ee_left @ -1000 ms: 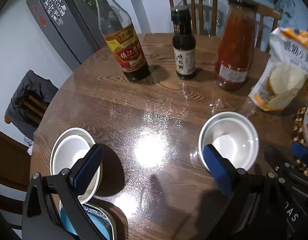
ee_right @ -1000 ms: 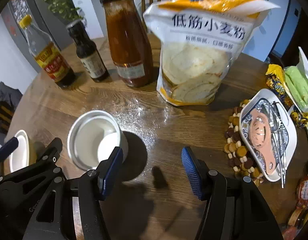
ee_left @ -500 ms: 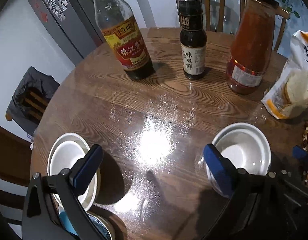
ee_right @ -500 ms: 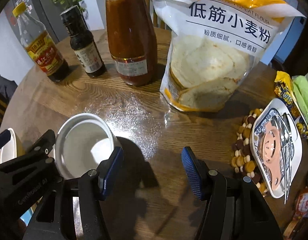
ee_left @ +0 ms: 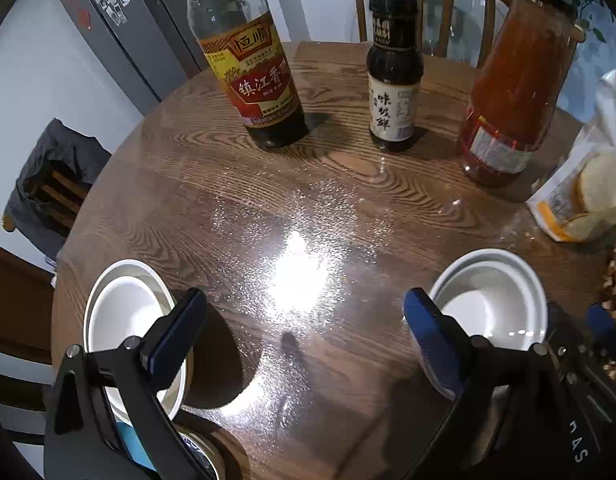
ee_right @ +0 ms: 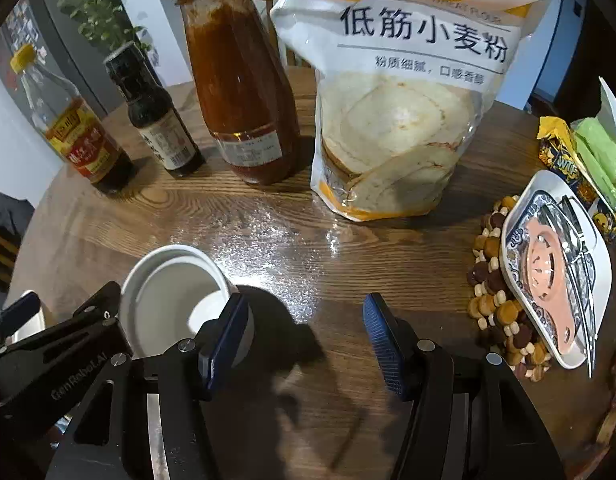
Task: Organize plates and bowls
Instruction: 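Close the right gripper on the white ramekin's rim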
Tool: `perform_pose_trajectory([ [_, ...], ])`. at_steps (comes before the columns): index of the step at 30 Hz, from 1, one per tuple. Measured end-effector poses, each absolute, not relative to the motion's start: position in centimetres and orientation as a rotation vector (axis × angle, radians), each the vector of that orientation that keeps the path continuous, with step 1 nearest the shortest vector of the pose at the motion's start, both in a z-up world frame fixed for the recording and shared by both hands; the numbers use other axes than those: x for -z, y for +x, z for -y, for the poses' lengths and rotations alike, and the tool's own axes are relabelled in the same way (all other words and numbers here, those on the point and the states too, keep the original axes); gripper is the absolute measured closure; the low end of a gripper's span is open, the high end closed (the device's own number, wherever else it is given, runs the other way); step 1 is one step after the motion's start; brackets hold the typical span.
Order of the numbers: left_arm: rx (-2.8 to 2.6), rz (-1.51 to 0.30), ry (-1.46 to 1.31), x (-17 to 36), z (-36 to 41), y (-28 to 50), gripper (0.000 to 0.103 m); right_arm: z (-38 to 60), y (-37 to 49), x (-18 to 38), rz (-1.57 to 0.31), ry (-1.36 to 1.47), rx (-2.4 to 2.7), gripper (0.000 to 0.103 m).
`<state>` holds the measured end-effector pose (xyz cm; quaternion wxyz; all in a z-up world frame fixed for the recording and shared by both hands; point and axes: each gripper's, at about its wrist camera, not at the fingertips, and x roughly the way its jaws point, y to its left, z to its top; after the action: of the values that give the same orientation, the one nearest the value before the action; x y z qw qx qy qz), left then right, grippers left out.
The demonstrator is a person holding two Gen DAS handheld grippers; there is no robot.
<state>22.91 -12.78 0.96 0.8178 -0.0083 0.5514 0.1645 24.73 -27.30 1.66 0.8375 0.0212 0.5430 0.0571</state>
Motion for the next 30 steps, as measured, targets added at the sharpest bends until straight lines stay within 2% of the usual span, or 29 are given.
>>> perform_pose_trajectory([
  [7, -0.314, -1.166, -0.039, -2.1, 13.4, 22.7, 0.004, 27.6, 23.8, -3.9, -1.112, 0.052, -0.163, 0.041],
  [30, -0.259, -1.249, -0.151, 0.5, 12.6, 23.1, 0.005, 28.3, 24.2, -0.4, -1.186, 0.245, -0.249, 0.041],
])
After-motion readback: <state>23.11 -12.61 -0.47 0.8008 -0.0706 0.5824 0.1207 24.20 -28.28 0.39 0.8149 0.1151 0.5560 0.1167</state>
